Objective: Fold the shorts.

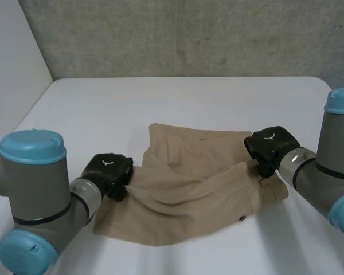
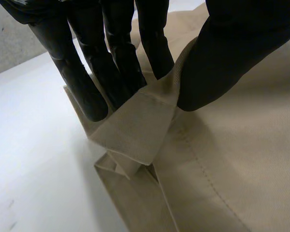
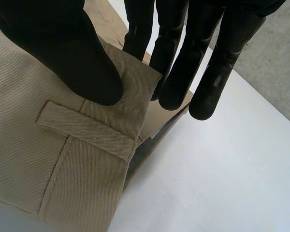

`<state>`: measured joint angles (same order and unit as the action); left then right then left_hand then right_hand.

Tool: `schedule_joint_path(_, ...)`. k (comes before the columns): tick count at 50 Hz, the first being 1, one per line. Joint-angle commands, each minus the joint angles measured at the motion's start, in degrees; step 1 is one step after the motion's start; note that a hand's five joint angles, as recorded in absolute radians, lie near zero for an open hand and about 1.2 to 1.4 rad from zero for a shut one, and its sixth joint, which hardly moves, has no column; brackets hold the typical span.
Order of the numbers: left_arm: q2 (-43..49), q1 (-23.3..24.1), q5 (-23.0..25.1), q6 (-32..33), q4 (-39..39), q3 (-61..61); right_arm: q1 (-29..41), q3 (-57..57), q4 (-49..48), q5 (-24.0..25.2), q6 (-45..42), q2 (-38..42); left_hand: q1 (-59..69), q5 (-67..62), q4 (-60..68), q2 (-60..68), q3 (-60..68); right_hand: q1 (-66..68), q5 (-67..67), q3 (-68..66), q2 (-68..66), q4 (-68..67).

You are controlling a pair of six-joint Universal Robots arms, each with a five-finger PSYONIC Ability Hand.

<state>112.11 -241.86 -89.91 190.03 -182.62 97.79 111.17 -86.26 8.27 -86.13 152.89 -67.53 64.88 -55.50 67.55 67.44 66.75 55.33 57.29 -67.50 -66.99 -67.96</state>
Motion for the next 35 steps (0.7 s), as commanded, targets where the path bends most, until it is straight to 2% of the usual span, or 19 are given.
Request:
schedule_joint_path(1,-1.97,1.04,0.26,0.07,0.25,-1.72,0.19,0.65,0.25,-0.18,-1.62,-0.67,15.12,-14.5,12.45,12.56,13.25,24.67,12.71,-12.5,-13.01,-12.04)
schedule_joint_path(7,-4.79,-0.09,0.61,0.42,0.42,-8.91,2.21,5.56,0.26,-0.53,-7.15,-0.5,15.12,-14.5,12.45,12.56,13.25,24.67,12.71,-12.5,-13.01,-12.04)
schedule_joint_path(11,-2.95,-2.03,0.52,0.69,0.77,-17.52,2.74,12.41,-1.85,-0.53,-6.2,-0.5,15.12,-14.5,12.45,12.56,13.25,24.67,12.71,-12.5,-13.01,-12.04)
schedule_joint_path(14,1.43,-4.22,0.26,1.13,1.48,-33.3,3.27,22.77,-11.65,-0.53,0.28,-0.84,15.12,-14.5,12.45,12.56,13.25,24.67,12.71,-12.5,-13.01,-12.04)
schedule_joint_path(18,2.24,-5.02,0.17,0.78,0.34,-47.64,3.09,30.34,-21.94,-0.09,6.35,-2.33,15.12,-14.5,12.45,12.56,13.25,24.67,12.71,-12.5,-13.01,-12.04)
schedule_joint_path(22,1.02,-4.85,-0.27,0.69,-4.3,-54.89,2.92,33.69,-28.64,-0.09,8.31,-3.48,15.12,-14.5,12.45,12.56,13.25,24.67,12.71,-12.5,-13.01,-12.04)
schedule_joint_path(29,-5.05,-4.67,-1.58,0.69,-9.24,-49.91,2.92,33.44,-28.93,-0.09,8.31,-5.06,15.12,-14.5,12.45,12.56,13.25,24.67,12.71,-12.5,-13.01,-12.04)
schedule_joint_path(35,-10.06,-4.14,-1.32,0.69,-9.6,-31.02,2.56,27.83,-20.5,0.79,7.87,-5.68,15.12,-14.5,12.45,12.56,13.25,24.67,12.71,-12.5,-13.01,-12.04)
